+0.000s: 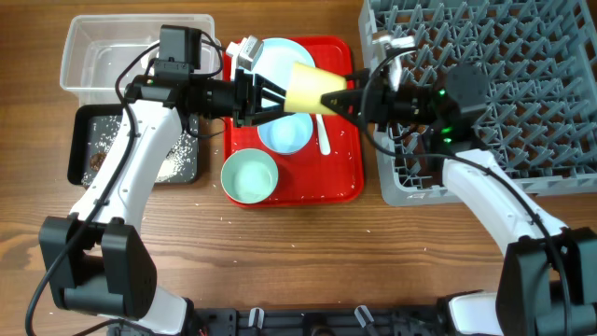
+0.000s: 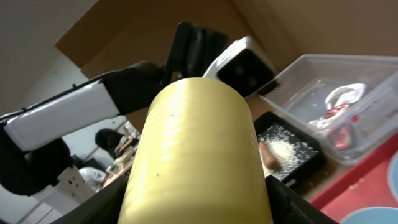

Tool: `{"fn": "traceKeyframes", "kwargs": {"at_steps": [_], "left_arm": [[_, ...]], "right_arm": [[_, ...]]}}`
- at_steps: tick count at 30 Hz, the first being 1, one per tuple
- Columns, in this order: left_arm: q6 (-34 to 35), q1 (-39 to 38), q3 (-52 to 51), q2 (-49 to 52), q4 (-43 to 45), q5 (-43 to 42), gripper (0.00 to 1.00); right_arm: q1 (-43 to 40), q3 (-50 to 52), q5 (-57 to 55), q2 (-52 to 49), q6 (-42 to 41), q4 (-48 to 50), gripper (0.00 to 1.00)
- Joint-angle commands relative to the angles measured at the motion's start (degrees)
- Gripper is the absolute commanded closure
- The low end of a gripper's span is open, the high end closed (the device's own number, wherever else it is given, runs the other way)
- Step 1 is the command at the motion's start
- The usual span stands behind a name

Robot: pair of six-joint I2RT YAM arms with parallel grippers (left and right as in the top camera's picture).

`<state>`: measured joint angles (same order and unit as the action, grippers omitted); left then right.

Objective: Sort waste into correct bins and load items into the dishwasher rack
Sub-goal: 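Carry the yellow cup with the right gripper into the grey dish rack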

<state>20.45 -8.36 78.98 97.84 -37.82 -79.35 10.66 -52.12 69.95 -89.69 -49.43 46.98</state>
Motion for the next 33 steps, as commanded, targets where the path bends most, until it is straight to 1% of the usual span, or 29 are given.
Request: {"fn": "traceKeyframes", "kwargs": {"at_steps": [1, 5, 6, 9, 10, 11, 13, 14, 16, 17, 19, 21, 22, 24, 25, 27, 29, 31, 33], "left_arm": [[-0.5, -0.15, 0.96, -1.09, 0.17, 0.46, 0.64], [-0.5, -0.09, 0.96, -1.09, 0.24, 3.61, 0.58], [-0.5, -0.09, 0.96, -1.09, 0.24, 5.55, 0.54], [-0.5, -0.11, 0.96, -1.09, 0.24, 11.19, 0.51], [-0.48, -0.11, 0.96, -1.09, 0.24, 13.38, 0.5], [-0.5, -0.11, 0.96, -1.09, 0.24, 17.62, 0.48], [-0.5, -0.11, 0.96, -1.09, 0.24, 23.08, 0.47], [-0.5, -0.11, 0.96, -1.09, 0.15, 27.23, 0.47], [-0.5, -0.11, 0.96, -1.09, 0.15, 31.65, 0.47], [-0.5, -0.11, 0.96, -1.09, 0.15, 35.17, 0.47], [-0.5, -0.11, 0.96, -1.09, 0.04, 38.38, 0.46], [-0.5, -0.13, 0.94, -1.09, -0.55, 42.51, 0.44], [-0.5, -0.13, 0.9, -1.09, -0.74, 43.93, 0.43], [-0.5, -0.15, 0.85, -1.09, -0.98, 46.77, 0.39], [-0.5, -0.15, 0.85, -1.09, -1.01, 48.04, 0.39], [-0.52, -0.15, 0.85, -1.09, -0.98, 49.46, 0.38], [-0.52, -0.15, 0.85, -1.09, -0.98, 50.95, 0.37], [-0.5, -0.15, 0.85, -1.09, -1.01, 52.74, 0.37], [-0.5, -0.15, 0.85, -1.09, -1.01, 53.35, 0.37]], "right_arm": [[-2.97, -0.48, 3.08, -0.2, -0.02, 0.52, 0.53], [-6.67, -0.48, 7.96, -0.2, -0.31, 0.13, 0.58], [-8.15, -0.48, 9.35, -0.2, -0.15, -1.14, 0.58], [-11.87, -0.48, 10.71, -0.2, 2.27, -6.69, 0.57], [-13.35, -0.48, 10.82, -0.2, 4.66, -9.81, 0.55], [-15.13, -0.48, 10.16, -0.2, 8.61, -14.73, 0.54], [-17.14, -0.48, 7.45, -0.2, 14.23, -21.53, 0.53], [-17.94, -0.48, 5.4, -0.2, 16.96, -24.61, 0.53], [-18.47, -0.48, 1.73, -0.2, 19.47, -27.56, 0.53], [-18.47, -0.5, -1.33, -0.04, 20.46, -29.18, 0.53], [-18.47, -0.5, -5.6, 0.79, 21.81, -32.09, 0.53], [-18.47, -0.66, -10.8, 2.93, 24.65, -37.59, 0.53], [-18.47, -1.18, -13.64, 4.5, 27.15, -41.72, 0.53], [-18.47, -4.17, -20.31, 8.0, 32.22, -53.11, 0.53], [-18.45, -7.13, -24.22, 10.03, 35.52, -60.78, 0.53], [-18.45, -12.94, -32.26, 13.14, 39.65, -73.13, 0.53], [-18.1, -18.78, -40.15, 14.82, 43.06, -83.93, 0.53], [-17.27, -23.8, -48.11, 14.99, 44.81, -93.66, 0.53], [-16.39, -25.59, -54.01, 14.88, 44.78, -99.8, 0.53]]}}
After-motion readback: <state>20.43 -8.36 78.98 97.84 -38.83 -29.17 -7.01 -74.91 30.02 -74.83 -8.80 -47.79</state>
